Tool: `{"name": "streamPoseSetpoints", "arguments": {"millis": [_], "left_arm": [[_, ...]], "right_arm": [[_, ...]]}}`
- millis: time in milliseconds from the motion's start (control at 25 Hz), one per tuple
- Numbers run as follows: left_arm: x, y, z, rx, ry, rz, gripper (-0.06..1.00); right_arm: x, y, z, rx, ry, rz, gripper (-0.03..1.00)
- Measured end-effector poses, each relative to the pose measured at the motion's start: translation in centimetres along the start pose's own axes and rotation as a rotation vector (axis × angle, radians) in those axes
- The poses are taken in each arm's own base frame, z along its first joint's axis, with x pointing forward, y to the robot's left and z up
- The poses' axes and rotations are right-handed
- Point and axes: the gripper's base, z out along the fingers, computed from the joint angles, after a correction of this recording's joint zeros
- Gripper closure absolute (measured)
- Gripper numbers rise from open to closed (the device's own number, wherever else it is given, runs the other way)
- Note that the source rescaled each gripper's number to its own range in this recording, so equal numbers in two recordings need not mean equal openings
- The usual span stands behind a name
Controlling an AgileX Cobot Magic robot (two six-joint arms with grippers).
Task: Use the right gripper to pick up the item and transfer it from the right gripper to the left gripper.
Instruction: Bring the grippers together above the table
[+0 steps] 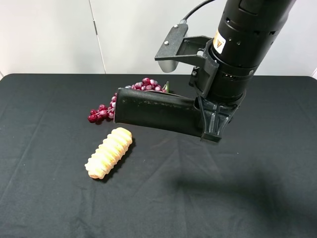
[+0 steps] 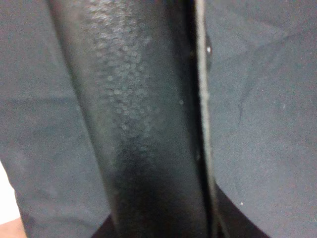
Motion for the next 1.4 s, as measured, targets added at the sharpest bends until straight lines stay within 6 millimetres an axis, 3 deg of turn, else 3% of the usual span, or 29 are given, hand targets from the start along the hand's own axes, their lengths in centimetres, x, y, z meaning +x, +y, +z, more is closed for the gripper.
{"name": "streamPoseSetpoints", "arguments": {"millis": [280,760,1200,1400], "left_arm": [[-2.6,-0.5,0.9,0.195,0.09,0.205,-0.04],[-5.5,-2.4,5.2,0.37,0.148,0.497,-0.04],[-7.4,-7.0,9.8,0.516,0.191,0.649,-0.04],[-7.3,-9.0,11.6,0.56,0.198,0.729,-0.04]], "right_arm": [[-0.2,0.1,0.0,-0.005,-0.018,-0.05,0.95],[-0.6,0.6,0.0,-0.061,-0.067,-0.189,0.96],[-0.8,0.5,-0.1,-0.045,-0.096,-0.226,0.96],[-1.0,0.6,-0.1,-0.056,-0.123,-0.254,0.96]]}}
